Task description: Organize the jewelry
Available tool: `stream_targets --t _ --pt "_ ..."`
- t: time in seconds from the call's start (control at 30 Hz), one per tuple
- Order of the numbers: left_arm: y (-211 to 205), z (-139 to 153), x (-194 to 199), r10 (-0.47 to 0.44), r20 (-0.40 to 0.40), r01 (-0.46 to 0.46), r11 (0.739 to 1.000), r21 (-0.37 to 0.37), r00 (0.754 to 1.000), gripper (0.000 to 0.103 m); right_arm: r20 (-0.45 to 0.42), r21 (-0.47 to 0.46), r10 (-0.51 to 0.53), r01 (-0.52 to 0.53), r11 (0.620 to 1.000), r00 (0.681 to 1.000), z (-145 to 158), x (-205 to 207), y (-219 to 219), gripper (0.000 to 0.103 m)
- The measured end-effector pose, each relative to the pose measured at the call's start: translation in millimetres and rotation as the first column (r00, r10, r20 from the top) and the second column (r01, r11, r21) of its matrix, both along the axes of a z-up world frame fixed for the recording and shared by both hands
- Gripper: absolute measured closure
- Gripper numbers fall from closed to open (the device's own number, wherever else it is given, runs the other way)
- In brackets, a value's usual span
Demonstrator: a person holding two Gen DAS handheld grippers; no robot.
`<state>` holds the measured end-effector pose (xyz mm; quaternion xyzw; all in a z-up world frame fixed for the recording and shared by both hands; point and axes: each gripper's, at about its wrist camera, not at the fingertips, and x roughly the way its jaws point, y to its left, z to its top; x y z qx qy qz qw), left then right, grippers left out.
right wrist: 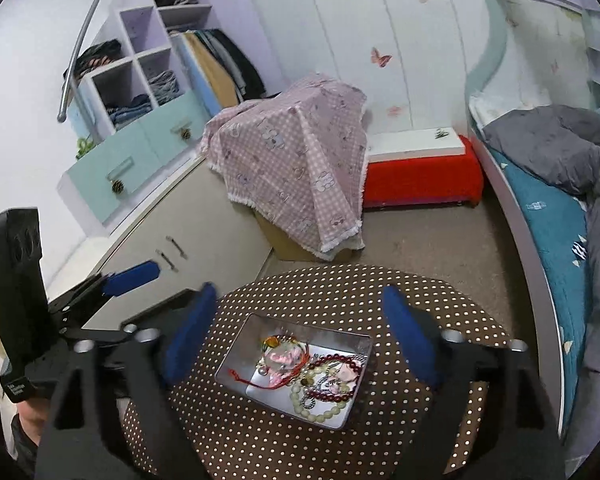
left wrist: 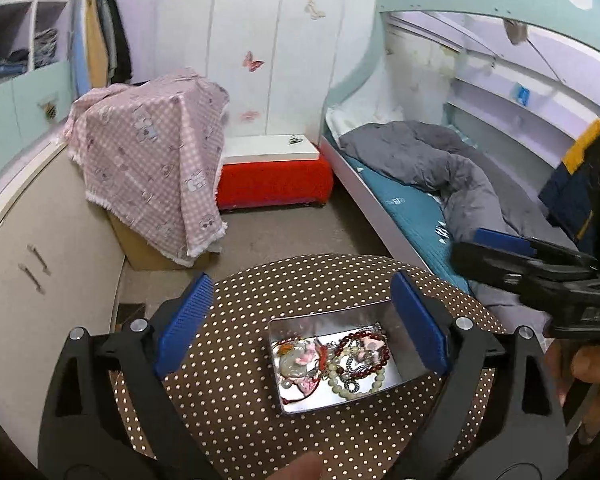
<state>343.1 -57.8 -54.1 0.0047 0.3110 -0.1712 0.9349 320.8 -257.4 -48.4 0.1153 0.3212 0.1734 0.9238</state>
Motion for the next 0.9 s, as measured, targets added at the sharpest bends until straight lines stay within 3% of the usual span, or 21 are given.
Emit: stream_targets --t 0.37,0.9 --pt "20 21 -51 0.119 0.088 -0.122 0.992 0.027 0.989 0.007 0.054 -0.043 -0.067 0.069 0.997 0.996 23 -39 2 0.007" --pt "30 56 -189 0.217 0.285 -0.235 0.972 0.03 0.934 0.006 0.2 -0.149 -0.158 0.189 0.971 0.967 47 -168 17 0.007"
